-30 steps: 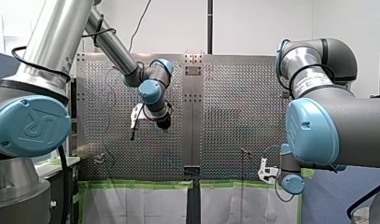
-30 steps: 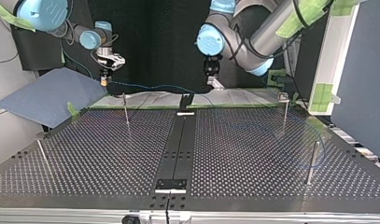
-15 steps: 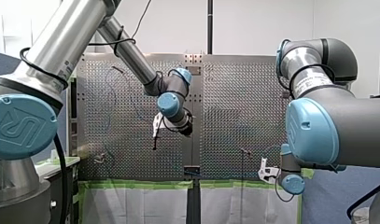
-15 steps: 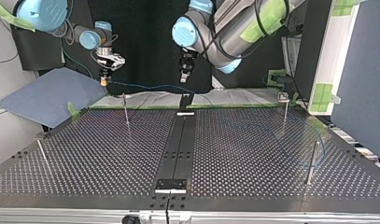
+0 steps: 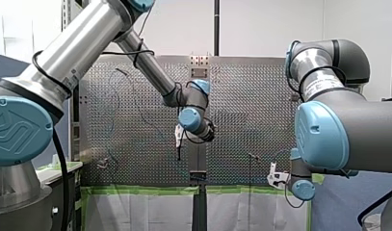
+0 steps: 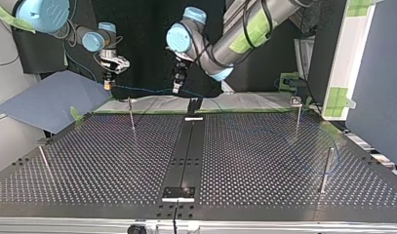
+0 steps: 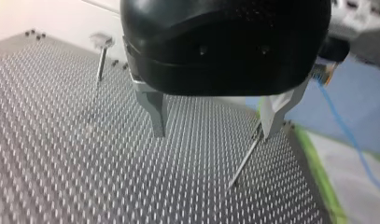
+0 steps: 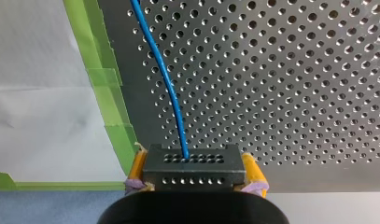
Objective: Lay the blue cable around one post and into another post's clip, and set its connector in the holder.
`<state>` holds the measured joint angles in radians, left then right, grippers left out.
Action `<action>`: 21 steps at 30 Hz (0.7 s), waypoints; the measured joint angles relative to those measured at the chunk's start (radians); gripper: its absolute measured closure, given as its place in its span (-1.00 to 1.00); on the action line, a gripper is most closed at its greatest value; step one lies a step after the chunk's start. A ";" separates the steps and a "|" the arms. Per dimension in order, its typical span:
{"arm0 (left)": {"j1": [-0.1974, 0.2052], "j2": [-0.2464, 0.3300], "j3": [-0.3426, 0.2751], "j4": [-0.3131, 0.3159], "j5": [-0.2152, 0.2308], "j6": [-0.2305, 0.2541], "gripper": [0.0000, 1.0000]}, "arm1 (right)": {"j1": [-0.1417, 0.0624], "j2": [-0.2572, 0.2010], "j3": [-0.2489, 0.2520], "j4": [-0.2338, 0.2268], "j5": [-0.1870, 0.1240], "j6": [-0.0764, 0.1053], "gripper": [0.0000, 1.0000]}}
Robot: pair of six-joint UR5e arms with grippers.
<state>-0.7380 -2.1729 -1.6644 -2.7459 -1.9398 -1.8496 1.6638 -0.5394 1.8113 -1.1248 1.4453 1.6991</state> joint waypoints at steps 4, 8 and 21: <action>0.033 -0.034 0.005 0.034 0.003 0.006 -1.00 | 0.001 0.000 0.000 0.000 0.001 -0.003 0.66; 0.059 -0.066 0.005 0.066 0.001 0.021 -1.00 | 0.002 0.000 0.000 0.000 0.001 -0.004 0.66; 0.067 -0.171 0.006 0.171 0.002 0.094 -1.00 | 0.001 0.000 0.000 -0.001 0.001 -0.004 0.66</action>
<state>-0.6713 -2.3434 -1.6584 -2.5753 -1.9375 -1.7552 1.6648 -0.5392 1.8112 -1.1261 1.4467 1.6953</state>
